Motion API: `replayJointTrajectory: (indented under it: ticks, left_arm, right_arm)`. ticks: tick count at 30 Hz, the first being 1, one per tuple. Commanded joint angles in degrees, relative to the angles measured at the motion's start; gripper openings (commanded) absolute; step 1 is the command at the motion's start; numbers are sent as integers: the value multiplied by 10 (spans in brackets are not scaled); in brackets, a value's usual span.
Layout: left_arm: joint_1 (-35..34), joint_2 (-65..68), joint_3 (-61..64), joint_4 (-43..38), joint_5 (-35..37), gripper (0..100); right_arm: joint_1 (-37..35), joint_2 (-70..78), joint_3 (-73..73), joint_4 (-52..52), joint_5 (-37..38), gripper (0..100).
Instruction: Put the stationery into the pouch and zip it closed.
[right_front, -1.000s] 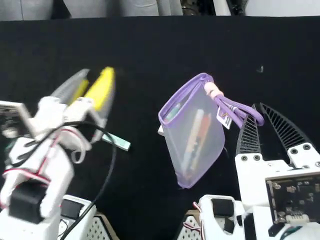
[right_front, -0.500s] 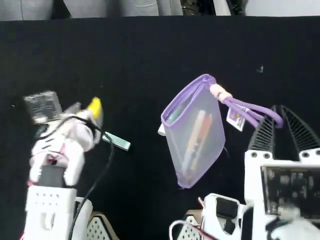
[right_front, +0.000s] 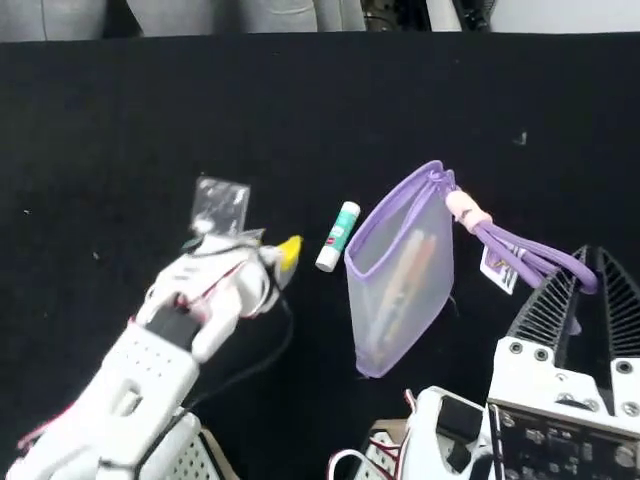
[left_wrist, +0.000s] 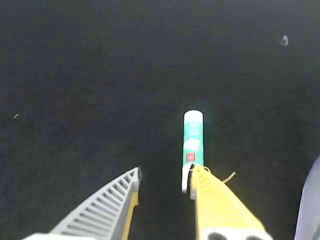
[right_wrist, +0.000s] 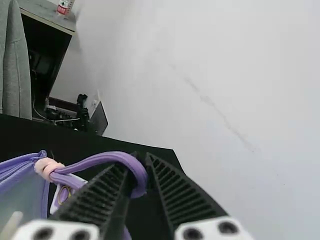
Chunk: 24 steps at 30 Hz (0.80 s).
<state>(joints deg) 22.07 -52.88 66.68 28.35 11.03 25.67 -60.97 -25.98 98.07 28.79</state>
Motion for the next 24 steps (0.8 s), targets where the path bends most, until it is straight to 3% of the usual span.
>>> replayJointTrajectory:
  ticks: [1, 9, 16, 24]
  left_arm:
    - [7, 211, -182, -13, -4, 176]
    - [37, 527, -405, -6, -4, 173]
    - [89, 659, -591, 69, -4, 173]
    - [82, 768, -729, 110, -4, 173]
  right_arm:
    - [8, 1, -15, -1, 4, 11]
    - [8, 0, -15, -1, 4, 11]
    - [8, -1, -15, 0, 4, 11]
    - [8, -2, -15, 2, 4, 11]
